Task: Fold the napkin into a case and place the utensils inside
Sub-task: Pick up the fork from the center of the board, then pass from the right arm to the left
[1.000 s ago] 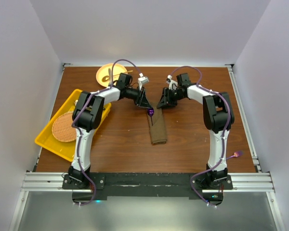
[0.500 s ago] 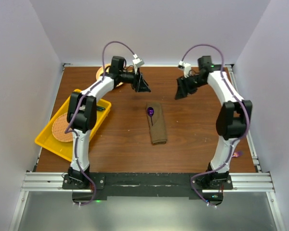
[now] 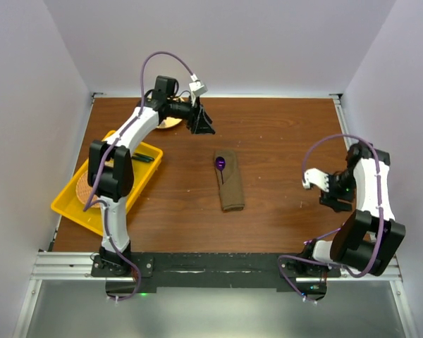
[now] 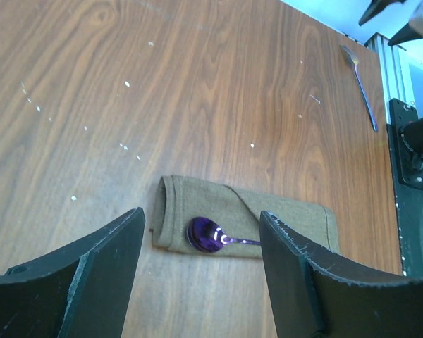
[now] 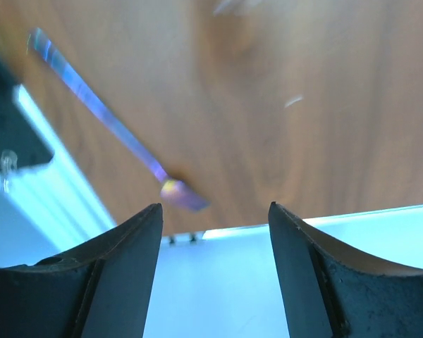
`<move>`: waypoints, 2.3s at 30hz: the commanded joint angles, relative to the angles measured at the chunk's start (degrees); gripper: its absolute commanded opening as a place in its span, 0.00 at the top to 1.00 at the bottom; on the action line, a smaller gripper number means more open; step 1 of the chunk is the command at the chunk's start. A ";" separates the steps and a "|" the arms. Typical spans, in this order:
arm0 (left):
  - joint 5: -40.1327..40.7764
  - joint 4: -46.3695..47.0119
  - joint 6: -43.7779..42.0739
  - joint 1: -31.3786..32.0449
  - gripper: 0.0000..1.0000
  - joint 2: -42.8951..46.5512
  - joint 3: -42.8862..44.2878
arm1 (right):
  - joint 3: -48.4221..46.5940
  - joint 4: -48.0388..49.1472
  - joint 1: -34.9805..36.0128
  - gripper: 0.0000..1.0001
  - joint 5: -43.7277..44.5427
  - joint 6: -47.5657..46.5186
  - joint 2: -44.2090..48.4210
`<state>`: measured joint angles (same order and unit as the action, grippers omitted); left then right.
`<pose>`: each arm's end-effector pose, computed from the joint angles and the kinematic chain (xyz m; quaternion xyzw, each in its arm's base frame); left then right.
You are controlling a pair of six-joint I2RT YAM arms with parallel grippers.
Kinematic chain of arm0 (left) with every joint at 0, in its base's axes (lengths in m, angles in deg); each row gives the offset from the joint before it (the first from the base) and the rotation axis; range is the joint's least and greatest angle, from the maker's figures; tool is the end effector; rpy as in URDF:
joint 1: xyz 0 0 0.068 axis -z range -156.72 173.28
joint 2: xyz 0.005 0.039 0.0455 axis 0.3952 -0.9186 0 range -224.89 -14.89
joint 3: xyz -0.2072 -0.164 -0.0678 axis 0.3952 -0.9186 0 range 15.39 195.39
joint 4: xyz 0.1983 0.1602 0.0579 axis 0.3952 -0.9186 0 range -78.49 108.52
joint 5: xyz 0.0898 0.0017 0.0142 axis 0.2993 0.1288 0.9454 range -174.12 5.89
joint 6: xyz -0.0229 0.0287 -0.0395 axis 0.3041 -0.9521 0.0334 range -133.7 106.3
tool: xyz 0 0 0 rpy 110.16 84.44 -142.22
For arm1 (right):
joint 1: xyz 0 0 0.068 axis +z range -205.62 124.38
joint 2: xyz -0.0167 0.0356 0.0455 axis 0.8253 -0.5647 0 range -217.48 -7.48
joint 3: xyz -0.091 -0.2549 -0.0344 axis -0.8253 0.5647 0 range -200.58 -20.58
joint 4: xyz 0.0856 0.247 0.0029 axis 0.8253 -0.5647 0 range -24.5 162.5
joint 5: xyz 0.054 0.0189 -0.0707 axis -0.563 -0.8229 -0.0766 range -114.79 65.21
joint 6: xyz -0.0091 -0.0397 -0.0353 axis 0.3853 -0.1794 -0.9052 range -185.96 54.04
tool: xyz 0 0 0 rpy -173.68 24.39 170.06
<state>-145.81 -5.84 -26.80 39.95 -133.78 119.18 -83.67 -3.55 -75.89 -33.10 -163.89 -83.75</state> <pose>0.4411 -0.1649 0.2811 0.4110 0.6941 -0.4749 0.3519 0.1997 -0.0683 0.2633 -0.6257 0.7767 0.0316 0.0655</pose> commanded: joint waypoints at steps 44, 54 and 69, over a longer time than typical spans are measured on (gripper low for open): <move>5.35 13.98 16.08 -0.40 0.29 5.51 -7.28 | 7.42 15.86 -2.86 1.00 -19.70 -24.46 -5.63; 2.03 27.08 30.84 -3.83 0.13 5.16 -4.39 | -5.21 39.11 9.98 1.00 -42.38 7.18 0.93; -7.39 29.84 33.28 0.73 0.24 2.18 2.54 | 2.81 32.06 24.92 1.00 -64.63 -46.30 6.67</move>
<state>-151.69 31.99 16.19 37.69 -130.87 114.65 -75.87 44.60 -54.34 -89.25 -176.35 -74.29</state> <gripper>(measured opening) 0.782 0.026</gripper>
